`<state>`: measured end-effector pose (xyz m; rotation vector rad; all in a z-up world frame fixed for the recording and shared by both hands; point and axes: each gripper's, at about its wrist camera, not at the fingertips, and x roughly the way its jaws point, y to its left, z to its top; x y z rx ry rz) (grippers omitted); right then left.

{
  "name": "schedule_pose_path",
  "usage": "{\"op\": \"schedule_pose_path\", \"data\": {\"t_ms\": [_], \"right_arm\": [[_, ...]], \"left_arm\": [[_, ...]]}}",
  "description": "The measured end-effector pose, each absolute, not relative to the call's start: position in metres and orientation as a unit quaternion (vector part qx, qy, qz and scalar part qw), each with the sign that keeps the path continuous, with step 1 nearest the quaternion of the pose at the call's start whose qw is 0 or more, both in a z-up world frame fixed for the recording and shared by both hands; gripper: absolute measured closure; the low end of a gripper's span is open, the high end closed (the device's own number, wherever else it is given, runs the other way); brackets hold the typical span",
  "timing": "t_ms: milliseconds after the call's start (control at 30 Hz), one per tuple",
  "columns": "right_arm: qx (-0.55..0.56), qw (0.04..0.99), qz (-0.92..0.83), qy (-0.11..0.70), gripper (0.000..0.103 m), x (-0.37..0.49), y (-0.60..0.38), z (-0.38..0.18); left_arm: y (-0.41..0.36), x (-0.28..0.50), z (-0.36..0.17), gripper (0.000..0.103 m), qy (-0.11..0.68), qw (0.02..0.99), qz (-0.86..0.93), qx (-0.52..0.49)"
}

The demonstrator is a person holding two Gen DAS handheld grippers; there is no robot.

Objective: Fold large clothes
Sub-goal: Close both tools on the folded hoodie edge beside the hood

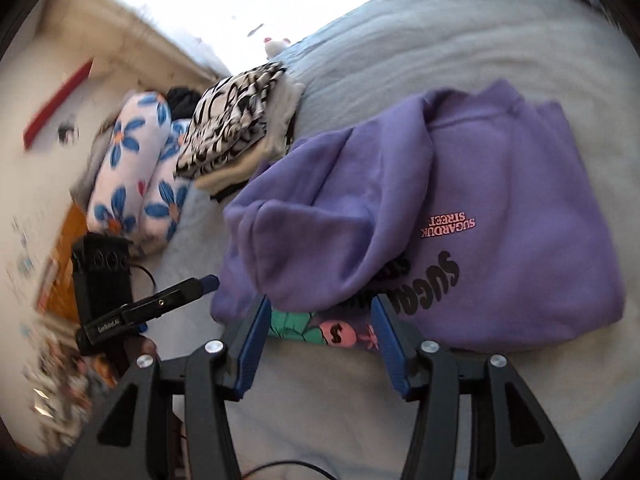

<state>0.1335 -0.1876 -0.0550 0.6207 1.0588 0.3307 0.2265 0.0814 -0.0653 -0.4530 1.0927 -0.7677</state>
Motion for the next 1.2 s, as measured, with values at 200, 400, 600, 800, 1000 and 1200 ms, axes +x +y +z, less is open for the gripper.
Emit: {"op": "schedule_pose_path", "data": {"t_ms": [200, 400, 600, 800, 1000, 1200], "right_arm": [[0.379, 0.764, 0.16, 0.497, 0.049, 0.159, -0.2, -0.091], [0.438, 0.725, 0.178, 0.5, 0.049, 0.176, -0.2, -0.124], [0.395, 0.753, 0.203, 0.486, 0.079, 0.192, -0.19, -0.118], [0.244, 0.868, 0.21, 0.379, 0.09, 0.197, -0.174, -0.054], [0.167, 0.858, 0.18, 0.452, 0.089, 0.192, -0.17, -0.094], [0.228, 0.827, 0.143, 0.493, 0.088, 0.16, -0.198, -0.141]], "left_arm": [[0.071, 0.26, -0.077, 0.032, 0.493, 0.747, -0.358, -0.267], [0.059, 0.286, -0.112, 0.032, 0.522, 0.719, -0.345, -0.303], [0.028, 0.288, -0.114, 0.076, 0.515, 0.743, -0.337, -0.263], [0.02, 0.273, -0.082, 0.086, 0.431, 0.821, -0.31, -0.21], [0.005, 0.25, -0.105, 0.085, 0.46, 0.833, -0.274, -0.14], [0.003, 0.236, -0.143, 0.065, 0.496, 0.82, -0.238, -0.156]]}}
